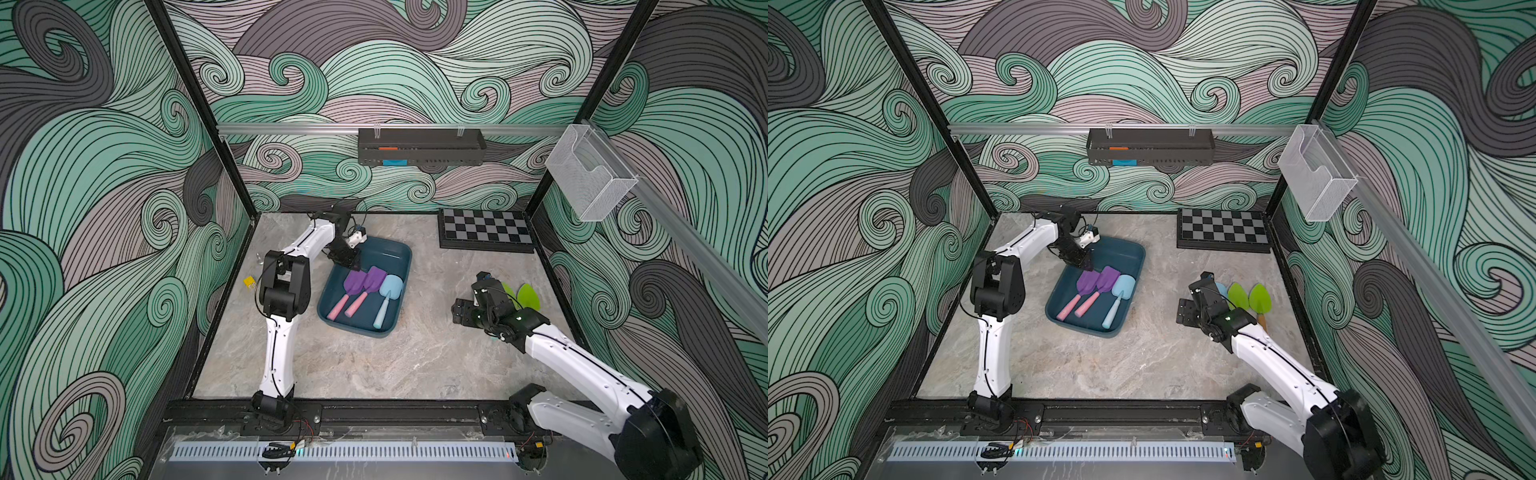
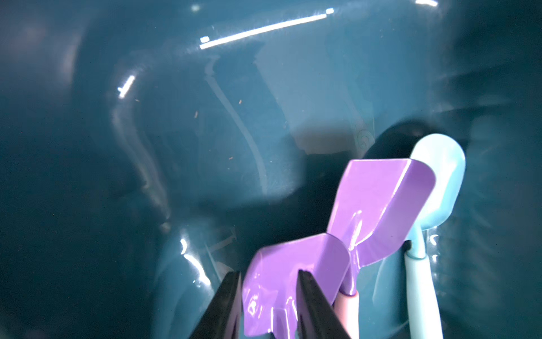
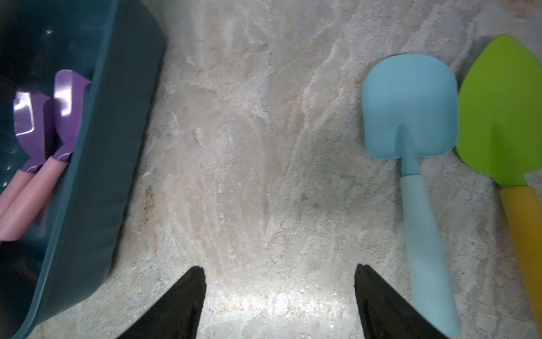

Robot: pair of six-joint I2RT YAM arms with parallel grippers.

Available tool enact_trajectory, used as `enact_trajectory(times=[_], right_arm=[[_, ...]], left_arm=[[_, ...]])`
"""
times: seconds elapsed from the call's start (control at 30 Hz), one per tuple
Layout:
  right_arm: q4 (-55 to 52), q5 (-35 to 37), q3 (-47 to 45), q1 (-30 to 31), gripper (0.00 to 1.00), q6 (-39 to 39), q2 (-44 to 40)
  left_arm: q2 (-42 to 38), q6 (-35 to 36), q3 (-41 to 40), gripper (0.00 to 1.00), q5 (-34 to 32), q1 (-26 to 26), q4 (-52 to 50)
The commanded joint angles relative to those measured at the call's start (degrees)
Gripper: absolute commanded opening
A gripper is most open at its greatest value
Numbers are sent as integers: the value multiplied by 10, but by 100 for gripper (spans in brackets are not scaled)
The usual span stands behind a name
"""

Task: Put the shovel into the storage box
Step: Pick up the shovel from the center of the board.

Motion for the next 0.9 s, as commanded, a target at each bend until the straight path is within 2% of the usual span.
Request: enact_trajectory(times=[0.0,0.1,0.2,0.33,0.43,0.57,0.63,0.73,0.87], right_arm=[[-13,-8,16,-54,83,8,28],[1,-18,10,-88,79,-1,53],[4,-6,-1,-119,78,-3,73],[12,-2,-15,-147,75,-8,92],[16,7,-23,-157,77,-7,110],[42,-29,-37,-175,74,-9,138],[45,-45,-33,-178,67,-14,153],[54,-61,-33,-182,47,-20,163],[64,-73,-34,-182,29,-26,164]], left_arm=[[-86,-12,-1,36,-9,-5,6],[-141,-12,-41,37,15,-12,40],[-201,-9,-116,39,67,-11,113],[-249,-29,-199,41,95,-12,208],[-254,-36,-207,41,120,-11,215],[-249,-55,-201,41,137,-10,199],[-249,-68,-209,41,144,-11,208],[-256,-86,-230,41,162,-11,235],[-267,-100,-246,42,187,-12,253]])
